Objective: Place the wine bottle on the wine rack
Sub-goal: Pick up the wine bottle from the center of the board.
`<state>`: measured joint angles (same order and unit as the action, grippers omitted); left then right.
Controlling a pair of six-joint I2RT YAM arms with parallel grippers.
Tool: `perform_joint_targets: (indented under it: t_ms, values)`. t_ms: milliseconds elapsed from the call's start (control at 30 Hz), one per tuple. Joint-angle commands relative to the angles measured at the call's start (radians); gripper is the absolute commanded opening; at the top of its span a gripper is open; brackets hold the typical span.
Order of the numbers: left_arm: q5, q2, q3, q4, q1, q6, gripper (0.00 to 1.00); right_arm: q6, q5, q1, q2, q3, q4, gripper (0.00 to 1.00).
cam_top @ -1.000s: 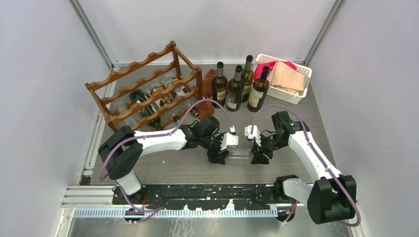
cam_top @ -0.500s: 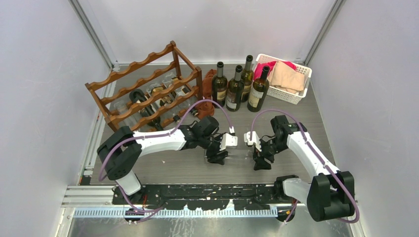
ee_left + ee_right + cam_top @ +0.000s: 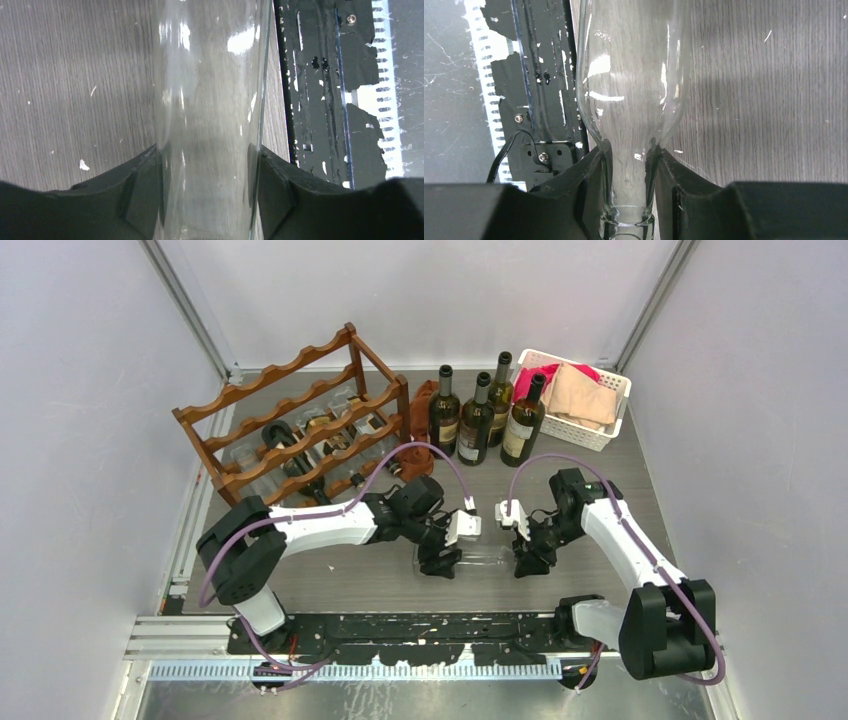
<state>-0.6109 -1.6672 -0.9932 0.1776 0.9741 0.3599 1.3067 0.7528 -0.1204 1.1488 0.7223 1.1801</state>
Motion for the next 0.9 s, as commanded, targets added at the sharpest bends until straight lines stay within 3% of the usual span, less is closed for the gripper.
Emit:
perform_joint_targets:
  t_ms: [0,233,567,867]
  values:
    - [0.007,0.039,-0.020,-0.058,-0.008,0.001,0.72,-0.013,0.152,-0.010,-0.004,0.073,0.134,0.01]
    - [0.027,0.087,0.027,-0.092,-0.018,0.002,0.99,-0.135,0.215,-0.010,0.003,0.134,0.126,0.01]
    - [0.029,0.218,0.041,-0.056,-0.109,-0.013,1.00,-0.207,0.268,-0.010,0.076,0.187,0.157,0.01]
    - [-0.128,0.206,-0.032,0.183,-0.158,0.086,1.00,-0.222,0.383,-0.011,0.250,0.282,0.216,0.01]
